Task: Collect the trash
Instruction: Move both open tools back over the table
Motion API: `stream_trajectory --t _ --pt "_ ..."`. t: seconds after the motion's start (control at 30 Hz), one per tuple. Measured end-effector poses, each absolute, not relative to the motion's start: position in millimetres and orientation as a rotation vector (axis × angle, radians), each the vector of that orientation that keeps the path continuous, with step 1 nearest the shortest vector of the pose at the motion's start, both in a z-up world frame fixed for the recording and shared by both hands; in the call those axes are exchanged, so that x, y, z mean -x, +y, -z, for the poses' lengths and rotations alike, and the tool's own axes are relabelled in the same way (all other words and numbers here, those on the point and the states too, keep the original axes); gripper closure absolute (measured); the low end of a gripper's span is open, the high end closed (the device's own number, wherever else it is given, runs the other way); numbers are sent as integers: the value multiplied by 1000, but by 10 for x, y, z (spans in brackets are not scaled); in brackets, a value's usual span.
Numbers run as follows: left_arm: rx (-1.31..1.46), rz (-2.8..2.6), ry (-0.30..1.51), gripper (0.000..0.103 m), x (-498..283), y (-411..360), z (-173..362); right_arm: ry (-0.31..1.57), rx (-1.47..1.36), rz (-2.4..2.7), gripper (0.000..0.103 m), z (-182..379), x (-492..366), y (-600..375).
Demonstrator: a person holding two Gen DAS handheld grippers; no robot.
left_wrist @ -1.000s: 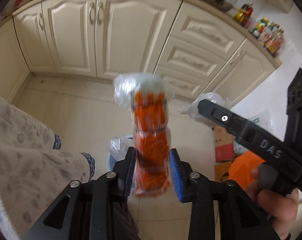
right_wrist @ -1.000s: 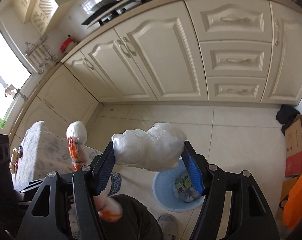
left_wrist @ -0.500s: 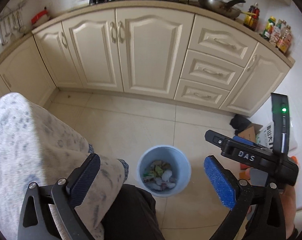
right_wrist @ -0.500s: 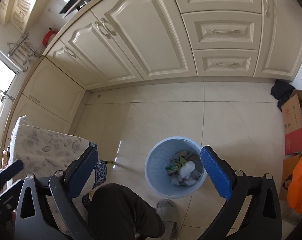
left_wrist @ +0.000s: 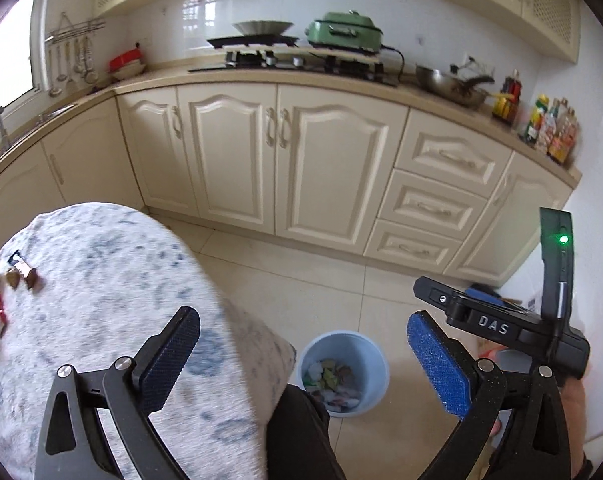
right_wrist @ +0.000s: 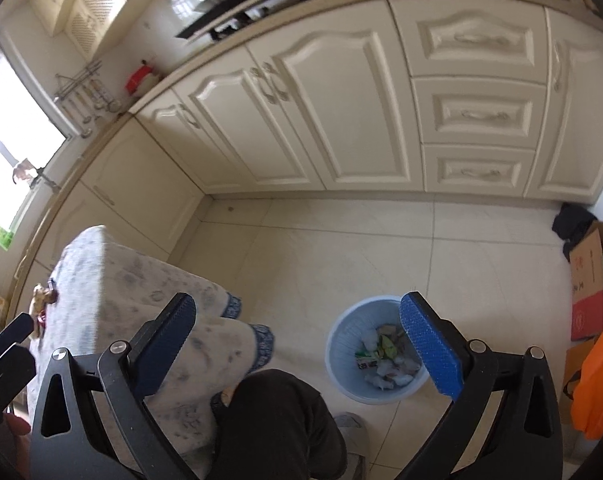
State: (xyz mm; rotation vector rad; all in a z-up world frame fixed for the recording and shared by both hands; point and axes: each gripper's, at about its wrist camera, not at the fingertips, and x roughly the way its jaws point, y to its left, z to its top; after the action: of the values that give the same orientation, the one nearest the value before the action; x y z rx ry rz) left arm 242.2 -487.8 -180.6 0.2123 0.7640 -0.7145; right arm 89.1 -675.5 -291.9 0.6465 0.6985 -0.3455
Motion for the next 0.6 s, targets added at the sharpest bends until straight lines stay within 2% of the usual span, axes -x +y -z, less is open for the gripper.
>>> stream_trajectory --t 0.17,0.6 --pt "-137 661 713 1 -2166 -3949 1537 650 -567 272 0 2526 -1034 -6299" --pt "19 497 595 1 -1598 -2353 1173 563 -402 84 0 1818 -1379 -5157"
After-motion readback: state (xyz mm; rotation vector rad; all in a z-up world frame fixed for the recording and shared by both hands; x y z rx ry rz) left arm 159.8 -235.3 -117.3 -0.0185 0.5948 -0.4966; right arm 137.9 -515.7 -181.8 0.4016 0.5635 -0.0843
